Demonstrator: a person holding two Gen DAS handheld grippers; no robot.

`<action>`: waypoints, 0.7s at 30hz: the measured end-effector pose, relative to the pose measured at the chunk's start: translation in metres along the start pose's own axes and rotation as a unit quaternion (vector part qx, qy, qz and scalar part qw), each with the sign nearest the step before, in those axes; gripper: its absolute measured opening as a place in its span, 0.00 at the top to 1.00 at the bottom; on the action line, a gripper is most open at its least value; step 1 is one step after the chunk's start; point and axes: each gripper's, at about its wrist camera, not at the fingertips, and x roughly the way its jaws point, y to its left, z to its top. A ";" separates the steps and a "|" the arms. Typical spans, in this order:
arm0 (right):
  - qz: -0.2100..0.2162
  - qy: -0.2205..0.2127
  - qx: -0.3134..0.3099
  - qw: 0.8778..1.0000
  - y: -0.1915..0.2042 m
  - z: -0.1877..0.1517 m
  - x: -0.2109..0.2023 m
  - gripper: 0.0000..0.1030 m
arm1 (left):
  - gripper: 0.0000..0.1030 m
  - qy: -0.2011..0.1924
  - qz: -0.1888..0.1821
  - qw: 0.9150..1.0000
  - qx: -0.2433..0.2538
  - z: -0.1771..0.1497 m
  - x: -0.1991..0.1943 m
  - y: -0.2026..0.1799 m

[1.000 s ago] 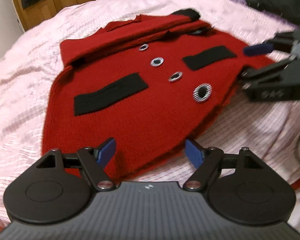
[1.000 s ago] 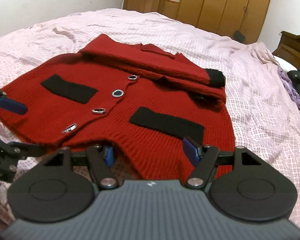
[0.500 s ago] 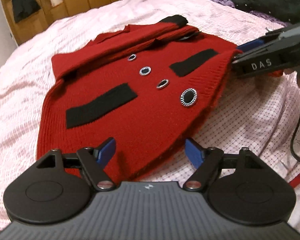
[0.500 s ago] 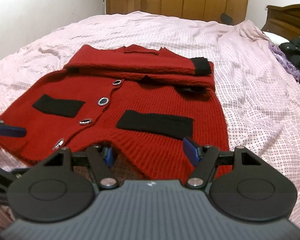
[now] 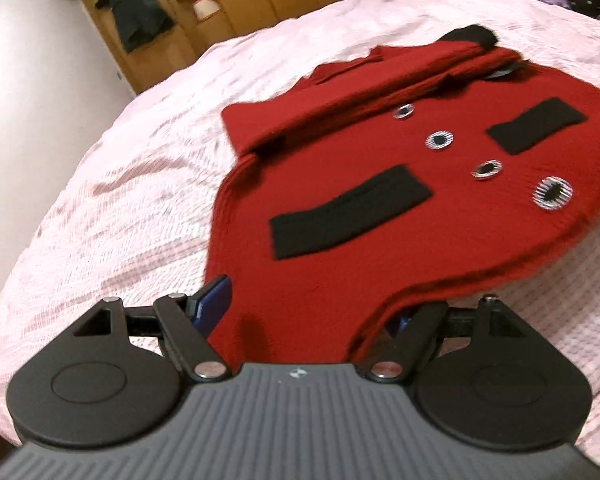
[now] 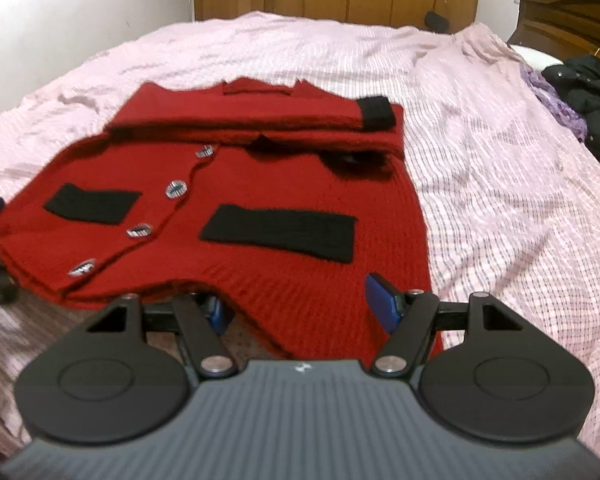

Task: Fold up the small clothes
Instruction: 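Move both grippers down to the cardigan hem, then close both grippers on the cardigan hem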

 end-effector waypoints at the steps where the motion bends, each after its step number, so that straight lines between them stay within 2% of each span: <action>1: 0.000 0.007 -0.001 1.000 -0.001 -0.002 0.003 0.33 | 0.21 0.003 0.000 1.000 -0.002 -0.001 0.004 0.003; 6: 0.004 0.030 -0.021 0.999 -0.003 -0.015 0.018 0.33 | 0.21 0.009 -0.002 1.000 0.002 -0.005 0.017 0.004; 13: 0.020 0.042 -0.034 0.998 -0.006 -0.022 0.022 0.22 | 0.21 0.007 -0.011 1.000 0.006 -0.002 0.026 0.006; 21: 0.027 0.032 -0.038 0.998 -0.006 -0.029 0.016 0.21 | 0.21 0.015 -0.024 1.000 -0.010 -0.002 0.032 0.009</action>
